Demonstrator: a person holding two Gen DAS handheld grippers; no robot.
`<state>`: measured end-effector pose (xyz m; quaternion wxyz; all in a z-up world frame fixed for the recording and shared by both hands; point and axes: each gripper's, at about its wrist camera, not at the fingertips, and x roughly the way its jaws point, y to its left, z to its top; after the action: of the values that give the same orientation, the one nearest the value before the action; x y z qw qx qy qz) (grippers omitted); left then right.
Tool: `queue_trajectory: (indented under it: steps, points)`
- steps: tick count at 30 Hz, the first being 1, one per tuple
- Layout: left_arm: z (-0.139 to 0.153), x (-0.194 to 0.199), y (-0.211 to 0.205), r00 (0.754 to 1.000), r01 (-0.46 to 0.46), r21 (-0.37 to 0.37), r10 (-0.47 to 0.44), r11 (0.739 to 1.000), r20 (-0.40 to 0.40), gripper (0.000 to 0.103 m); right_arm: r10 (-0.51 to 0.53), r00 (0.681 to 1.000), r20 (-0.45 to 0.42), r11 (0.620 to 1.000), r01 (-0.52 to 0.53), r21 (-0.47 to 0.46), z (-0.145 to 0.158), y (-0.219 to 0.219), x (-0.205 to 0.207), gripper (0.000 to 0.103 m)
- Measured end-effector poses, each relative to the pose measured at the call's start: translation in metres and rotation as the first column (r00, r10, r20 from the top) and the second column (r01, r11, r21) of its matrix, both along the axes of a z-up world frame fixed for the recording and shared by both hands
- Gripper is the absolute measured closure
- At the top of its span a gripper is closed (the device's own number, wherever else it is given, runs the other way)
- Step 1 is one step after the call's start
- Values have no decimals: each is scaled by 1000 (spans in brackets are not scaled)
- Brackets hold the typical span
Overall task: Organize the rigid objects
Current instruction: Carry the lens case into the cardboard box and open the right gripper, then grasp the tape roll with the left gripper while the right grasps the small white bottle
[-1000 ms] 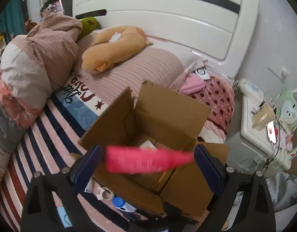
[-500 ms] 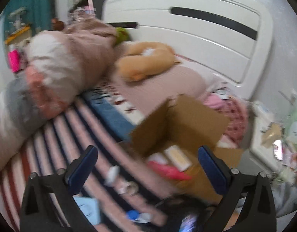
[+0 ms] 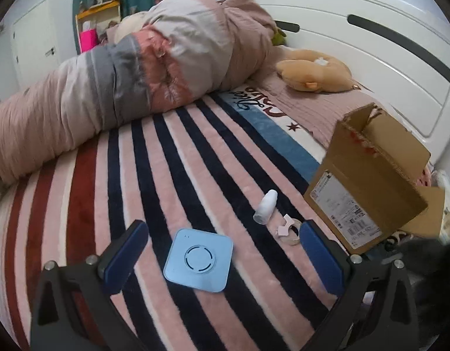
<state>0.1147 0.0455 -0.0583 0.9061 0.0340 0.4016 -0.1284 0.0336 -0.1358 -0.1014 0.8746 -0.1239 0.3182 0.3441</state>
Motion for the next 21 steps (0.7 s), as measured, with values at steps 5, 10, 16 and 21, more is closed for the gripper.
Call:
queue_trajectory:
  steps: [5, 10, 16, 21]
  points:
    - [-27, 8, -24, 998, 62, -12, -62, 998, -29, 1, -96, 976, 195, 994, 84, 66, 104, -53, -20, 75]
    - [-71, 18, -68, 986, 141, -15, -142, 990, -91, 1, -274, 946, 175, 960, 280, -10, 126, -113, 24, 73]
    - [-117, 34, -103, 977, 168, 17, -165, 986, -139, 15, -343, 939, -21, 933, 338, -121, 64, -133, 72, 48]
    - [-132, 38, -110, 981, 147, 27, -143, 989, -130, 52, -342, 939, -37, 939, 340, -60, 66, -149, 68, 48]
